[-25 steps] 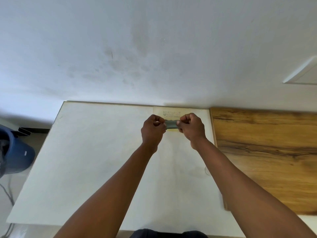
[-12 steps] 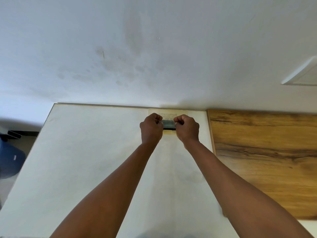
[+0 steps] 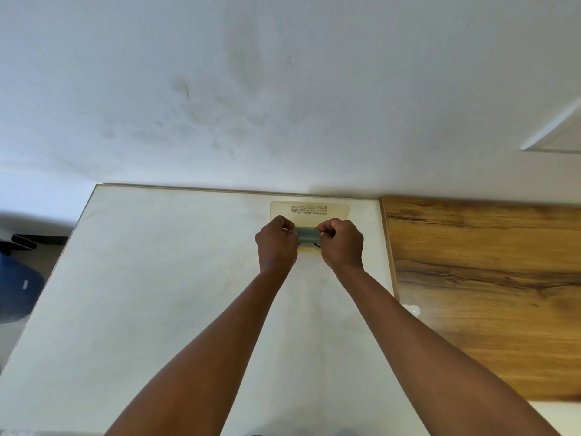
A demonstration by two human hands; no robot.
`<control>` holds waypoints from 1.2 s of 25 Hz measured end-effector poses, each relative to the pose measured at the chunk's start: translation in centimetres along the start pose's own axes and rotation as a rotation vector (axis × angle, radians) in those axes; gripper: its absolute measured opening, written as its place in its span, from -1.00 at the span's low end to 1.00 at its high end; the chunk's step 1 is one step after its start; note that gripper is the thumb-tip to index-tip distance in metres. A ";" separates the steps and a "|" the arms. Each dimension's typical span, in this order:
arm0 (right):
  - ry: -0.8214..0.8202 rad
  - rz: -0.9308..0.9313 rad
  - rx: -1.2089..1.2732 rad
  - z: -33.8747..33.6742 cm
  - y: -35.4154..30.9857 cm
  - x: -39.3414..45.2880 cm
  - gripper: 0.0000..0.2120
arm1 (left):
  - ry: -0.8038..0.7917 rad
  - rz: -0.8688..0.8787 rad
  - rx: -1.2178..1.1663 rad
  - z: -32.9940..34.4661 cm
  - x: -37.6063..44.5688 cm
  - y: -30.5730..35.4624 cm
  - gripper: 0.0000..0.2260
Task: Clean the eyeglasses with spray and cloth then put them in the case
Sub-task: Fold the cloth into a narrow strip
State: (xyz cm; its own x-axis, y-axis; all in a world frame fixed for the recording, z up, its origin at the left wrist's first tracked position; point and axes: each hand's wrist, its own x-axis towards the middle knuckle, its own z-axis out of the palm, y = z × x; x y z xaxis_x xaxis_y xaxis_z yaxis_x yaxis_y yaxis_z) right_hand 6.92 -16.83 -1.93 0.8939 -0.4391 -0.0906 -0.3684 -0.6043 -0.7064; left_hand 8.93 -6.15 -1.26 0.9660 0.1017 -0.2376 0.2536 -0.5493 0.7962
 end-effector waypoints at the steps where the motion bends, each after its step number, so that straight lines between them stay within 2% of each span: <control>1: 0.003 -0.003 -0.009 0.0 0.1 0.0 -0.78 | -0.003 0.000 -0.004 0.0 0.0 0.0 -0.85; 6: 0.006 -0.008 -0.001 -0.2 0.2 0.1 -0.80 | -0.004 0.003 -0.022 0.0 0.0 -0.1 -0.85; 9: 0.119 -0.040 0.040 -1.0 -0.2 0.3 -0.81 | 0.005 -0.003 -0.058 -0.1 0.0 0.0 -0.86; 11: 0.197 -0.123 -0.030 -1.6 -0.6 0.9 -0.78 | 0.018 -0.011 -0.081 -0.1 0.1 -0.1 -0.87; 13: 0.145 -0.194 -0.148 -1.9 -0.9 2.0 -0.68 | 0.025 -0.032 -0.079 -0.1 0.3 -0.3 -0.86; 15: -0.010 -0.196 -0.240 -2.1 -0.9 3.3 -0.62 | 0.029 -0.041 -0.068 -0.1 0.6 -0.5 -0.84; 17: -0.126 -0.193 -0.232 -2.2 -0.6 4.1 -0.67 | 0.029 -0.039 -0.061 -0.1 0.6 -0.6 -0.84; 21: -0.067 -0.202 -0.151 -2.1 -0.1 3.5 -0.74 | 0.136 -0.049 -0.042 -0.5 0.8 -1.6 -0.81; 24: -0.014 -0.224 -0.142 -2.0 0.3 3.0 -0.74 | 0.124 -0.173 -0.112 -0.9 1.0 -2.6 -0.78; 27: 0.028 -0.241 -0.102 -2.0 0.4 2.2 -0.74 | 0.073 -0.386 -0.424 -1.5 0.9 -3.1 -0.81; 30: 0.048 -0.248 -0.056 -1.9 0.9 0.7 -0.74 | 0.033 -0.466 -0.565 -1.7 1.0 -3.6 -0.82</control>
State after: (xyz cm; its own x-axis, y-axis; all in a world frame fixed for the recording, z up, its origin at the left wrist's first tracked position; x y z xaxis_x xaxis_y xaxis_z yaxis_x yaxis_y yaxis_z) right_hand 6.70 -18.93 -1.32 0.9458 -0.3036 0.1150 -0.1547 -0.7329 -0.6625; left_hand 9.06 -2.65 -3.35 0.7501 0.2505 -0.6121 0.6171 0.0678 0.7840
